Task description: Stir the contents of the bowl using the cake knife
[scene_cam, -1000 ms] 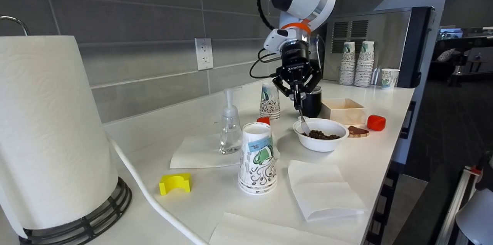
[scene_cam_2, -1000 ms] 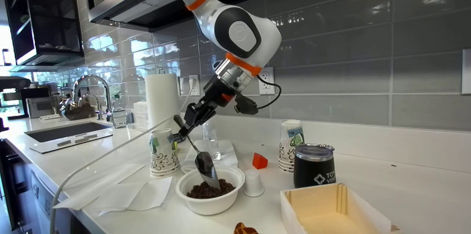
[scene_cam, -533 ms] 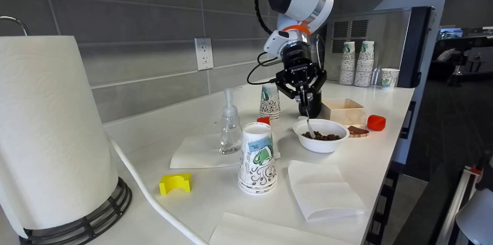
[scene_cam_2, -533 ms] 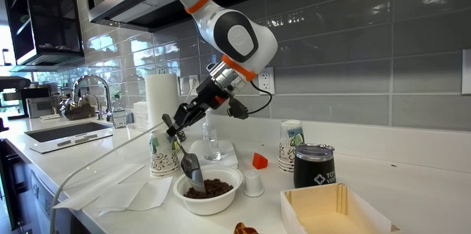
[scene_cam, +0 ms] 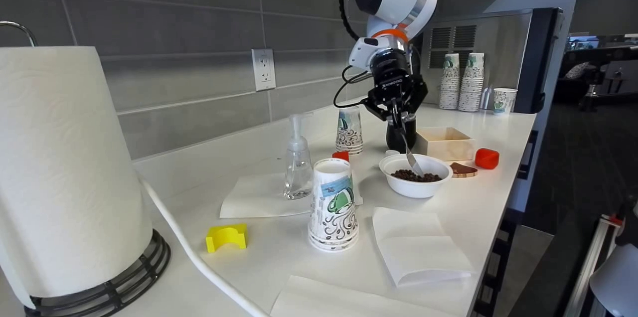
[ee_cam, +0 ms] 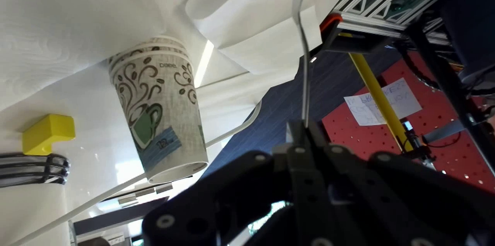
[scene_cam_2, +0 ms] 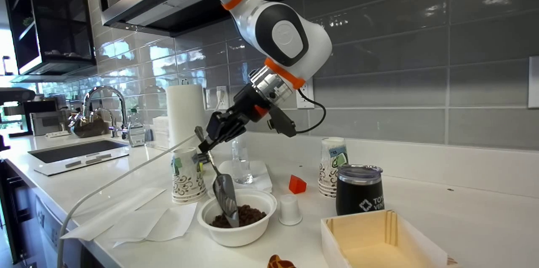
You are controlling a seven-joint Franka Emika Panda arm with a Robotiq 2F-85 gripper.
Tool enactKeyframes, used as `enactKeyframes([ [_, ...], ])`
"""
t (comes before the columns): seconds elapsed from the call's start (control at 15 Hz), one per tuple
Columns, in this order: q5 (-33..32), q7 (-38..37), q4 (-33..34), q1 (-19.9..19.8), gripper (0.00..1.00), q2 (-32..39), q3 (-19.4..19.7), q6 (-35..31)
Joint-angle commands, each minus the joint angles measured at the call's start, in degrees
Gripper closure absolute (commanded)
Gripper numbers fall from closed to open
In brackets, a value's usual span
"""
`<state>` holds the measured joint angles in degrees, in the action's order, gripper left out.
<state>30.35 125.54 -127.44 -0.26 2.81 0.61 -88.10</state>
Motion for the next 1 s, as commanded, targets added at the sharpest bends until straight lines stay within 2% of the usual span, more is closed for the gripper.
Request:
enactKeyframes([
  [0.0, -0.32, -1.28, 2.37, -1.04, 0.99, 1.27, 0.46, -1.27],
  [0.33, -1.11, -1.77, 2.63, -0.33, 0.99, 0.87, -0.61, -4.28],
  [0.4, -0.16, -0.42, 1.53, -0.96, 0.96, 0.48, -0.22, -3.16],
  [0.93, -0.25, -0.73, 1.56, -0.65, 0.96, 0.48, -0.70, -4.07],
])
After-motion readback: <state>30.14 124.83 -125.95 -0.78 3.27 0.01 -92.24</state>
